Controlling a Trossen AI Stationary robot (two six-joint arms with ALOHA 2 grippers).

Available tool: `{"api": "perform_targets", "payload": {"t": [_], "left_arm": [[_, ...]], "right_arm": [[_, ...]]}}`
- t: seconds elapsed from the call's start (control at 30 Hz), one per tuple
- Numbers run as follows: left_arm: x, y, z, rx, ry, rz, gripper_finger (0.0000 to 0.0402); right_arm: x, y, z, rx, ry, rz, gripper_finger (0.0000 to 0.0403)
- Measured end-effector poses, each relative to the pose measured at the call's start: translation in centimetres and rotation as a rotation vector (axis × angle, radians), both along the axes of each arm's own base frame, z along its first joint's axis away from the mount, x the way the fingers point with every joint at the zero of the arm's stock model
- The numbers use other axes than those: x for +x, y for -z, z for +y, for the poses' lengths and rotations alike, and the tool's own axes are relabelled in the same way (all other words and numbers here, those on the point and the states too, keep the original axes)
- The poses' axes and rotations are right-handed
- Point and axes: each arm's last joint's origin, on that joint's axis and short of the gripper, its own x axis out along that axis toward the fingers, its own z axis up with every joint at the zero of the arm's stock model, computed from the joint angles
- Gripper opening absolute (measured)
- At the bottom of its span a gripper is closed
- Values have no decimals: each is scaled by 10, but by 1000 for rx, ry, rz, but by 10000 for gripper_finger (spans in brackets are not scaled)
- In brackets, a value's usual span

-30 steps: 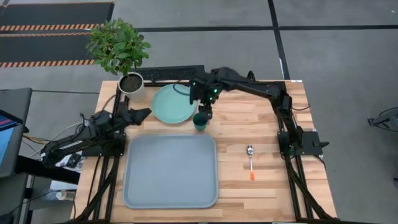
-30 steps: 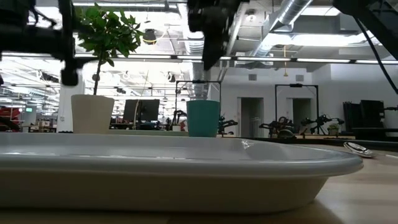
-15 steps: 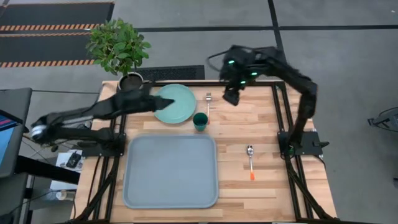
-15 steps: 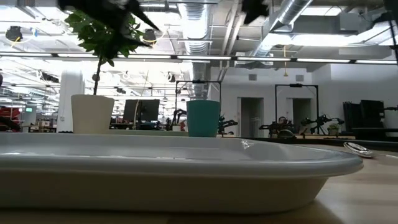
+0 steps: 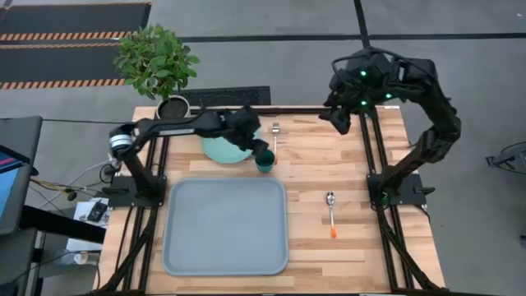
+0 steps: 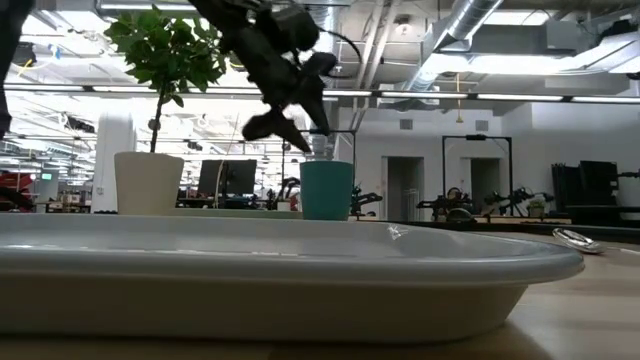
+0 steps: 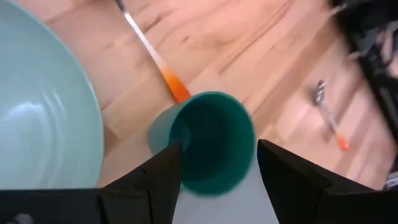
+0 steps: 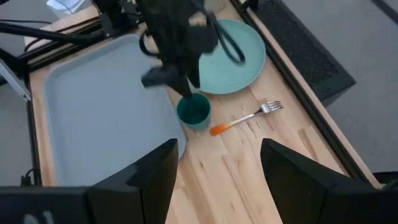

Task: Pick and place plate/cup/fork/spoon on tray
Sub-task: Put the green cup to the top right side of the blue serving tray

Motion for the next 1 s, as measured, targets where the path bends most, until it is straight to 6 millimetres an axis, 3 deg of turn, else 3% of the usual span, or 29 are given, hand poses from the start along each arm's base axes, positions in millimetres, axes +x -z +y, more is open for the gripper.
{"api": "perform_targets", "payload": {"t": [0.13, 0.4, 0.53, 0.77, 1.0], "left_arm": [[12, 11, 0, -7, 37, 67, 196], [14, 14, -1, 91, 13, 118, 195], [13, 14, -1, 105, 10, 129, 169], [19, 11, -2, 65, 68, 42, 121], [17, -1, -5, 53, 121, -20, 129]], "right_arm": [[-3, -2, 5, -8, -9, -7, 255], [4, 1, 9, -18, -51, 9, 255], [9, 3, 9, -14, -59, 20, 255], [9, 3, 9, -27, -77, 24, 255], [9, 3, 9, -28, -80, 25, 255]]}}
